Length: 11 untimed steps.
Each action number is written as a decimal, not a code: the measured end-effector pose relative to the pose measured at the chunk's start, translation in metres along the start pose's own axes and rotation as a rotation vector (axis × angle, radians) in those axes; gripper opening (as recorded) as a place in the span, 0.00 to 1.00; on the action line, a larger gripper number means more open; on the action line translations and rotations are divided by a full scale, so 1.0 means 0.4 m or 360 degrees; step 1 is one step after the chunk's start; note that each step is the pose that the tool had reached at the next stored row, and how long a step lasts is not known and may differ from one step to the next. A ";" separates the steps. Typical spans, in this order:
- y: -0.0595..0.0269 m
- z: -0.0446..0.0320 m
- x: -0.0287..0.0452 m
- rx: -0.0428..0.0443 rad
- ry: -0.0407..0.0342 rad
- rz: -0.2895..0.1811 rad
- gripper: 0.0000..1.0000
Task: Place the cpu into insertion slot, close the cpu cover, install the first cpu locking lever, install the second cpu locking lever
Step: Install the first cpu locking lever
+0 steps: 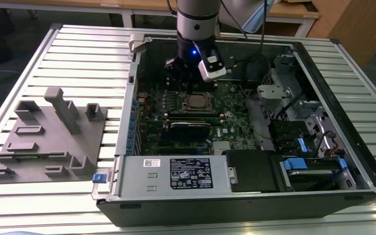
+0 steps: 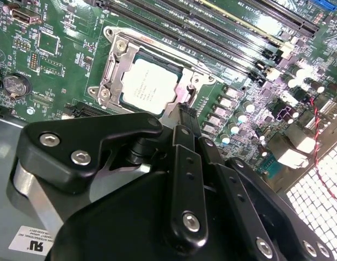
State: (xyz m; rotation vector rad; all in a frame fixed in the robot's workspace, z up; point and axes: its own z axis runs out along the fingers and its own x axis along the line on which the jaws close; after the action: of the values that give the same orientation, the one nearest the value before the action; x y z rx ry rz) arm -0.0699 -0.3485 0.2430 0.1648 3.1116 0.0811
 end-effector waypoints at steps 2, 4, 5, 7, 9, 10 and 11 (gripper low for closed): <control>0.000 0.000 0.000 0.0000 0.0000 0.0000 0.11; 0.000 0.000 0.000 0.0000 0.0000 0.0000 0.11; 0.000 0.000 0.000 0.0000 0.0000 0.0000 0.11; 0.000 0.000 0.000 0.0000 0.0000 0.0000 0.11; 0.000 -0.001 0.001 0.0000 0.0000 0.0000 0.11; 0.000 -0.001 0.003 0.0000 0.0000 0.0000 0.11; 0.000 -0.001 0.004 0.0000 0.0000 0.0000 0.11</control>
State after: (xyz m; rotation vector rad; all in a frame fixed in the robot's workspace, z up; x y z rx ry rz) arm -0.0716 -0.3485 0.2432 0.1648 3.1116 0.0810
